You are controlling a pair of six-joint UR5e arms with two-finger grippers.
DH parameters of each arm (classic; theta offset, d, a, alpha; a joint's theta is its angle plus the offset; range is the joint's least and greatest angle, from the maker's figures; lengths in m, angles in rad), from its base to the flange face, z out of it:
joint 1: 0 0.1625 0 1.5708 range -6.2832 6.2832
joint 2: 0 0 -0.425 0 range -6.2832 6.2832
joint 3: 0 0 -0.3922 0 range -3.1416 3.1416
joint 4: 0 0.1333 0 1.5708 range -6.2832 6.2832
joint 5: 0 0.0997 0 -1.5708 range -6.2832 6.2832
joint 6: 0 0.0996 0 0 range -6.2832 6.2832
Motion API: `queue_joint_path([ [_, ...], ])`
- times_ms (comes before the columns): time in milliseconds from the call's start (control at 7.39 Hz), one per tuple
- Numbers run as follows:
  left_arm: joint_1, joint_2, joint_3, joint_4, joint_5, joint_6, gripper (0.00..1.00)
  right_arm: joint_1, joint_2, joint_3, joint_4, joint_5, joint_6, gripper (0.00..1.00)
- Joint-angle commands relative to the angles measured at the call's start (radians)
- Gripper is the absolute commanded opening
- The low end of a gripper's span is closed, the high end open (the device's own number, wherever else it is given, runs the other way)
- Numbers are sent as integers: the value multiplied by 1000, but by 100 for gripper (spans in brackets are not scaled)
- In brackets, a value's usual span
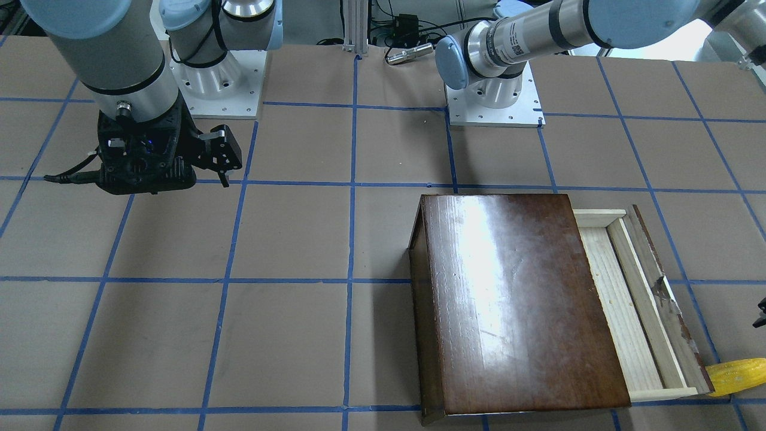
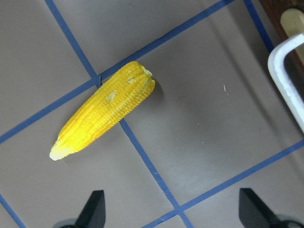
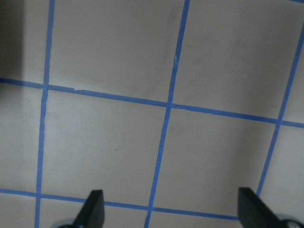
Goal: Open drawer and put corn inside
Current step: 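Lower the left gripper and grasp the yellow corn cob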
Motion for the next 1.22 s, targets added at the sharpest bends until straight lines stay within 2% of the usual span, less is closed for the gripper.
queue_joint_path([
  [0, 0, -60, -2, 61, 1, 260, 98, 0, 0, 0, 1, 0, 0, 100],
  [271, 0, -95, -7, 116, -10, 324, 98, 0, 0, 0, 1, 0, 0, 100],
  [1082, 0, -122, -36, 119, -30, 370, 97, 0, 0, 0, 1, 0, 0, 100],
])
